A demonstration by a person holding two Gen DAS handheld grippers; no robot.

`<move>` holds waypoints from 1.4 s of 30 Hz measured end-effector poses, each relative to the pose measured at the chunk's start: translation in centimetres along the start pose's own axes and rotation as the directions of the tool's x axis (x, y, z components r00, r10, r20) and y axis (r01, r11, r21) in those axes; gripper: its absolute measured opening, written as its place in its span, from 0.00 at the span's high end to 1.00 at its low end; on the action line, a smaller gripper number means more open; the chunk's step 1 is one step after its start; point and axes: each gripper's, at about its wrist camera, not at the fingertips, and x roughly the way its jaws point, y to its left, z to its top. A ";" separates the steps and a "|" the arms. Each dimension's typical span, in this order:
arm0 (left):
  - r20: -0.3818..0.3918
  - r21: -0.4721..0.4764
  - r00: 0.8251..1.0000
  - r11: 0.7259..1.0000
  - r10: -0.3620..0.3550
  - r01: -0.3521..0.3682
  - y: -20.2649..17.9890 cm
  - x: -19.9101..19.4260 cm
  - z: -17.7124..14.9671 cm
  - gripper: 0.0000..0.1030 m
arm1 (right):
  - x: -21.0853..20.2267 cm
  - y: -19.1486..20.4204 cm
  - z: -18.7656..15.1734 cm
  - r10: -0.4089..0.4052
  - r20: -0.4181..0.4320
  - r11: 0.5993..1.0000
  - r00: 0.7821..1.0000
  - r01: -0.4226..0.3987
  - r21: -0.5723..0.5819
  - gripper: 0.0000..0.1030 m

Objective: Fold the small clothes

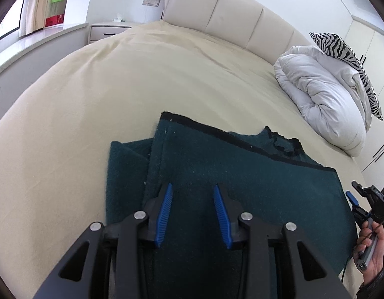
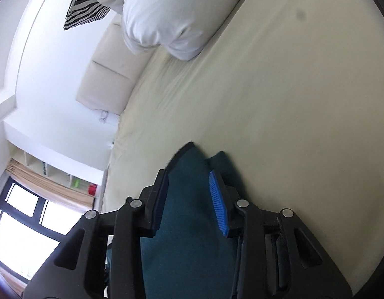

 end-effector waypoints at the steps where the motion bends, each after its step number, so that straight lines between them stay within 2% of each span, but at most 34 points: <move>1: 0.005 0.007 1.000 1.000 -0.012 0.012 -0.6 -0.8 -0.4 0.62 | -0.7 0.2 -0.4 0.020 -0.005 1.000 1.000 -0.020 -0.007 0.67; 3: 0.014 0.035 0.998 0.998 -0.054 0.054 -2.3 -2.6 -1.7 0.61 | -2.4 1.7 -2.0 0.078 -0.018 0.996 0.997 -0.079 -0.041 0.67; 5: 0.015 0.083 0.998 0.995 -0.062 0.060 -3.7 -4.0 -3.2 0.60 | -2.7 4.4 -4.8 0.139 -0.084 0.983 0.987 -0.148 -0.105 0.67; 7: -0.001 0.123 0.998 0.991 -0.055 0.055 -4.7 -4.8 -5.0 0.59 | -2.4 7.4 -8.8 0.220 -0.181 0.956 0.959 -0.249 -0.154 0.67; 8: -0.012 0.126 0.999 0.991 -0.040 0.042 -4.7 -4.9 -5.7 0.58 | -1.9 8.6 -11.0 0.244 -0.242 0.942 0.939 -0.288 -0.170 0.59; 11: -0.044 0.080 0.998 0.996 -0.044 0.048 -2.8 -4.5 -7.2 0.59 | 0.4 10.2 -17.3 0.237 -0.402 0.924 0.884 -0.332 -0.187 0.57; 12: -0.044 0.076 0.998 0.996 -0.049 0.053 -2.6 -4.6 -7.3 0.59 | 1.5 9.8 -18.6 0.215 -0.443 0.931 0.870 -0.320 -0.175 0.57; 14: -0.052 0.082 0.997 0.995 -0.050 0.055 -2.2 -4.8 -7.2 0.60 | 2.8 8.0 -19.7 0.176 -0.478 0.951 0.860 -0.275 -0.144 0.65; 15: -0.055 0.087 0.997 0.995 -0.049 0.053 -2.1 -4.8 -7.2 0.61 | 2.7 7.2 -19.5 0.206 -0.464 0.950 0.862 -0.289 -0.115 0.69; 17: -0.056 0.081 0.997 0.995 -0.057 0.061 -1.8 -4.8 -7.3 0.62 | 1.9 5.4 -17.8 0.221 -0.403 0.963 0.888 -0.265 -0.054 0.69; 20: -0.049 0.057 0.996 0.996 -0.068 0.071 -1.5 -4.9 -7.5 0.63 | -1.2 2.4 -14.9 0.147 -0.277 0.985 0.950 -0.166 -0.047 0.68; 22: -0.055 0.049 0.996 0.996 -0.069 0.072 -1.5 -5.1 -7.4 0.63 | -3.4 -0.2 -12.9 0.101 -0.203 0.994 0.974 -0.106 -0.012 0.67; 25: -0.061 0.038 0.997 0.998 -0.048 0.050 -1.8 -6.2 -7.1 0.62 | -6.7 -1.6 -10.6 0.007 -0.109 0.999 0.994 -0.011 -0.031 0.66; 26: -0.052 0.039 0.998 0.998 -0.044 0.046 -2.1 -6.6 -6.9 0.57 | -7.7 -1.6 -9.7 -0.023 -0.078 0.998 0.997 0.019 -0.053 0.64; 29: -0.018 0.046 0.997 0.996 -0.072 0.073 -3.4 -7.8 -6.0 0.49 | -9.5 -0.9 -7.4 -0.096 0.008 0.990 0.995 0.097 -0.102 0.46; 31: -0.025 0.056 0.993 0.992 -0.112 0.113 -4.7 -7.7 -5.5 0.45 | -10.3 -1.3 -5.7 -0.085 0.008 0.991 0.996 0.085 -0.104 0.38; 33: -0.035 0.068 0.991 0.989 -0.127 0.129 -5.7 -7.2 -5.1 0.45 | -8.7 -0.9 -5.2 -0.063 -0.041 0.993 0.997 0.059 -0.101 0.37; 35: -0.040 0.073 0.993 0.991 -0.110 0.113 -6.2 -6.4 -5.2 0.45 | -8.3 -1.0 -5.6 -0.057 -0.108 0.994 0.993 0.047 -0.097 0.37; 38: -0.085 0.073 0.995 0.995 -0.059 0.065 -6.5 -4.9 -6.2 0.45 | -6.5 -2.1 -4.5 -0.057 -0.167 0.998 0.984 0.050 -0.043 0.37; 40: -0.080 0.126 0.997 0.992 -0.011 0.021 -7.3 -4.4 -7.0 0.45 | -5.9 -2.5 -4.3 -0.026 -0.195 1.000 0.981 0.022 -0.021 0.37; 42: -0.065 0.178 0.998 0.984 0.026 -0.014 -8.2 -4.3 -7.4 0.44 | -6.0 -2.3 -4.6 -0.007 -0.214 0.999 0.977 -0.005 -0.051 0.37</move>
